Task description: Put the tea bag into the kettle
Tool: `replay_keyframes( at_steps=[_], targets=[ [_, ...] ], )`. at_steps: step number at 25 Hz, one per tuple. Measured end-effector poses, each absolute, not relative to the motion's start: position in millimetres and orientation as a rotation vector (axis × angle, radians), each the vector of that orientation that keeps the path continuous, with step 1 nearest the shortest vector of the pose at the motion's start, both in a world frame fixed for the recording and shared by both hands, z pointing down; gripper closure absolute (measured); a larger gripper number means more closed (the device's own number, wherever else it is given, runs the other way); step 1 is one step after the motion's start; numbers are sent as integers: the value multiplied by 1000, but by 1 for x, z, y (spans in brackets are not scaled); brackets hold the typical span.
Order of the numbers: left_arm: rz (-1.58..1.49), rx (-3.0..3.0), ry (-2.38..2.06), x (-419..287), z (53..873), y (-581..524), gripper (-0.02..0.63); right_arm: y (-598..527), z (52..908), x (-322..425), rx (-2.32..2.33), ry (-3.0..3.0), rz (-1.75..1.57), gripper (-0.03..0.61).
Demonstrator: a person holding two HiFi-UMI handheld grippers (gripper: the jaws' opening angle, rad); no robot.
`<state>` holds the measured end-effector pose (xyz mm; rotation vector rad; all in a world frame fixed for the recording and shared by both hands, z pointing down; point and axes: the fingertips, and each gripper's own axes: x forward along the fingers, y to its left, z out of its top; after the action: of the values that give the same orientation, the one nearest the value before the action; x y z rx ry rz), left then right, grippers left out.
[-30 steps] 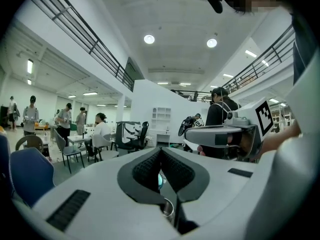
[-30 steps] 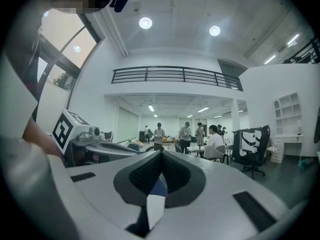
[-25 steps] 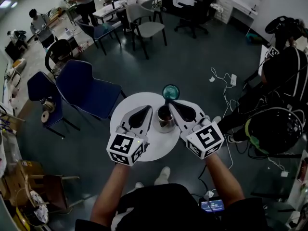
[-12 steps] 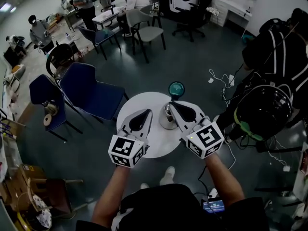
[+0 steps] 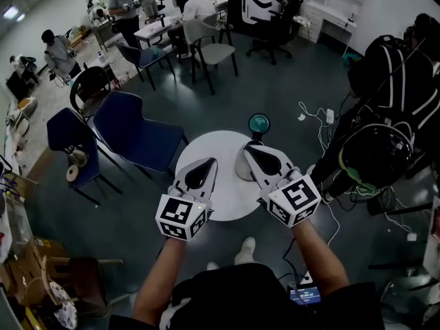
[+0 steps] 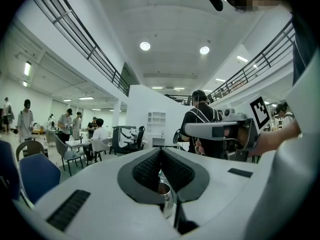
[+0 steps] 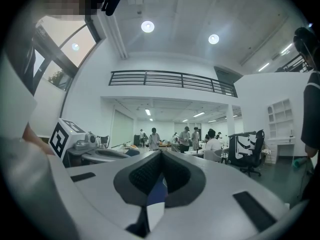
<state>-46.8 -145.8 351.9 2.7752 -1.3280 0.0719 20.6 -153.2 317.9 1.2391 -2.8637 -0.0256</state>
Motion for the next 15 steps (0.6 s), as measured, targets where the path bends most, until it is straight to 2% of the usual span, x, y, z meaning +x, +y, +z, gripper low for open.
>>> replay_keyframes(
  at_steps=[15],
  targets=[
    [49, 2810, -1255, -77, 352, -76, 598, -78, 315, -13, 1324, -2834, -35, 560]
  ],
)
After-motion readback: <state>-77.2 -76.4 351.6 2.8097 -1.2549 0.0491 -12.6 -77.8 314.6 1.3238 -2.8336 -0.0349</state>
